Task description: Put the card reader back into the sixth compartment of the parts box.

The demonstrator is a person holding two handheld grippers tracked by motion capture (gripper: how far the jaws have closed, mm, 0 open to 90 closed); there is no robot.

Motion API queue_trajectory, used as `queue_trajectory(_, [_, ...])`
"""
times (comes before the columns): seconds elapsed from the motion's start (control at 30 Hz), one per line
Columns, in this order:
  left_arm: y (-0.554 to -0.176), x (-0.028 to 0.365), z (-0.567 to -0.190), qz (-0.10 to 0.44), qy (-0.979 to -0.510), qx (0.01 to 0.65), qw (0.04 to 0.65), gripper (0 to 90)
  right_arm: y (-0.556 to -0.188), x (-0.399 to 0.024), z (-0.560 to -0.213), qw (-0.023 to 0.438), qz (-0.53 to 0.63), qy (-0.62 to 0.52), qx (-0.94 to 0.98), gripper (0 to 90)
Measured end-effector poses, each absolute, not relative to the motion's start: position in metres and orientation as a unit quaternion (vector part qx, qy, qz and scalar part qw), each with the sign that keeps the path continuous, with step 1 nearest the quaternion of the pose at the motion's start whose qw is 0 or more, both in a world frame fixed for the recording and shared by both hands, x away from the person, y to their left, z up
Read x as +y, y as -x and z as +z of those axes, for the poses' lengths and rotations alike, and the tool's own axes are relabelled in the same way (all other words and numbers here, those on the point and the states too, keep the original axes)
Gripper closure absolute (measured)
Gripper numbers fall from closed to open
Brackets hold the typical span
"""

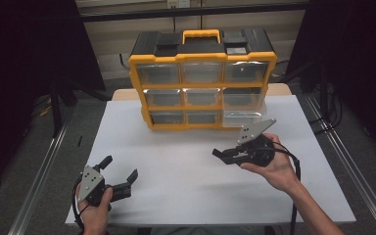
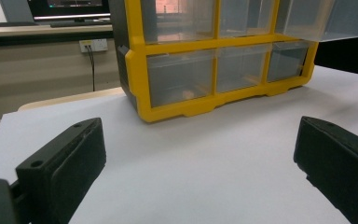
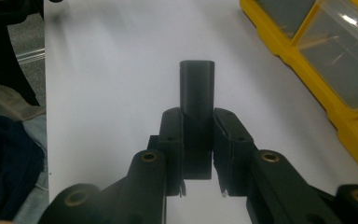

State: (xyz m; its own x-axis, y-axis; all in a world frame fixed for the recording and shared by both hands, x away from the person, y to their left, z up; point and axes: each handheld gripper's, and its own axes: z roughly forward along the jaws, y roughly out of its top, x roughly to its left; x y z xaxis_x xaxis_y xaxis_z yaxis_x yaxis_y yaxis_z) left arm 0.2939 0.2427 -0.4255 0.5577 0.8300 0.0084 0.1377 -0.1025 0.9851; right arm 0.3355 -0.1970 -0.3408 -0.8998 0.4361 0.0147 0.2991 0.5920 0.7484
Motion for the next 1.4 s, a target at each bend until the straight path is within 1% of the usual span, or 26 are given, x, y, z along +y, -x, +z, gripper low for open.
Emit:
queue_trajectory(0.4, [-0.294, 0.242, -0.426, 0.303, -0.676, 0.357, 0.568, 2.6, -0.335, -0.209, -0.322, 0.107, 0.42, -0.213, 0.875, 74.1])
queue_trajectory(0.47, [-0.294, 0.242, -0.426, 0.304, -0.676, 0.357, 0.568, 2.5, -0.335, -0.212, -0.313, 0.117, 0.426, -0.215, 0.871, 74.1])
queue_trajectory(0.83, [-0.295, 0.242, -0.426, 0.304, -0.675, 0.358, 0.569, 2.4, -0.337, -0.225, -0.29, 0.135, 0.438, -0.214, 0.862, 74.1])
queue_trajectory(1.4, [-0.295, 0.242, -0.426, 0.304, -0.675, 0.357, 0.569, 2.3, -0.345, -0.223, -0.264, 0.162, 0.437, -0.21, 0.859, 74.1])
